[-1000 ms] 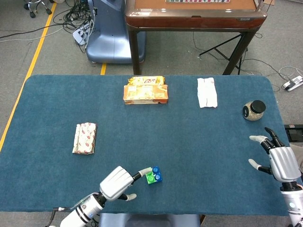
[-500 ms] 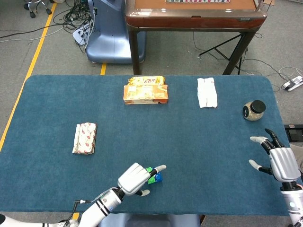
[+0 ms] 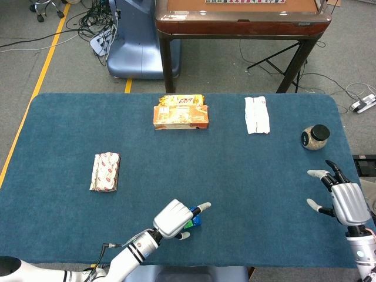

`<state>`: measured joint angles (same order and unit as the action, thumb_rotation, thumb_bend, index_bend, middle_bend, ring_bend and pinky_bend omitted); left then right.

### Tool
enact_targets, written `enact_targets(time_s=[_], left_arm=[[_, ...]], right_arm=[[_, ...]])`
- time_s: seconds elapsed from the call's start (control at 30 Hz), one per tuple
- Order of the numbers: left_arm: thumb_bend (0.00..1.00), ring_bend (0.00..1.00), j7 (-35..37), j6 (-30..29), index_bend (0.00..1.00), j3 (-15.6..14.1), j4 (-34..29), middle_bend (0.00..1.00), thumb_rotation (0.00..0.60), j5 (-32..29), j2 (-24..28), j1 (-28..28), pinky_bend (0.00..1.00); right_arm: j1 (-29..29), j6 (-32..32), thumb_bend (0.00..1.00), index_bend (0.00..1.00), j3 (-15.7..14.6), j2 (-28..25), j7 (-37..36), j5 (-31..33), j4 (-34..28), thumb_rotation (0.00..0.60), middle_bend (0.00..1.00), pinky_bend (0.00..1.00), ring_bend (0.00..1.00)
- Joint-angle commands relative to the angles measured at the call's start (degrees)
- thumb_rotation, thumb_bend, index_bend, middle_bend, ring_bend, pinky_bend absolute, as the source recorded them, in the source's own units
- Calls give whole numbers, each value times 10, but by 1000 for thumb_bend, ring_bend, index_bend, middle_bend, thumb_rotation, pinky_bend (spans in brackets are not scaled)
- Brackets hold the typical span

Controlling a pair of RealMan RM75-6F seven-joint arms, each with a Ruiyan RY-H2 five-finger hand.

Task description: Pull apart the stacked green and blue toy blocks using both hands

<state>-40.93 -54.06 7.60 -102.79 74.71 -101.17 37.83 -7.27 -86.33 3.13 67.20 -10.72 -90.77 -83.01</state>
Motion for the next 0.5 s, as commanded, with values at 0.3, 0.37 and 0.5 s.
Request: enact_targets(time_s=[0.3, 0.37, 0.5], left_arm=[[0, 947, -29, -25, 142, 9, 25, 1000, 600, -43, -29, 21, 1000], [0, 950, -32, -30, 141, 13, 32, 1000, 600, -52, -32, 25, 1000], [0, 952, -44, -38, 142, 12, 45, 1000, 600, -60, -26, 30, 1000]], right_arm=[[1, 3, 90, 307, -1, 6, -13, 5, 14, 600, 348, 441, 329], [1, 3, 90, 306, -1, 6, -16, 5, 16, 600, 348, 441, 329], [2, 2, 90, 307, -1, 7, -19, 6, 19, 600, 348, 441, 329]])
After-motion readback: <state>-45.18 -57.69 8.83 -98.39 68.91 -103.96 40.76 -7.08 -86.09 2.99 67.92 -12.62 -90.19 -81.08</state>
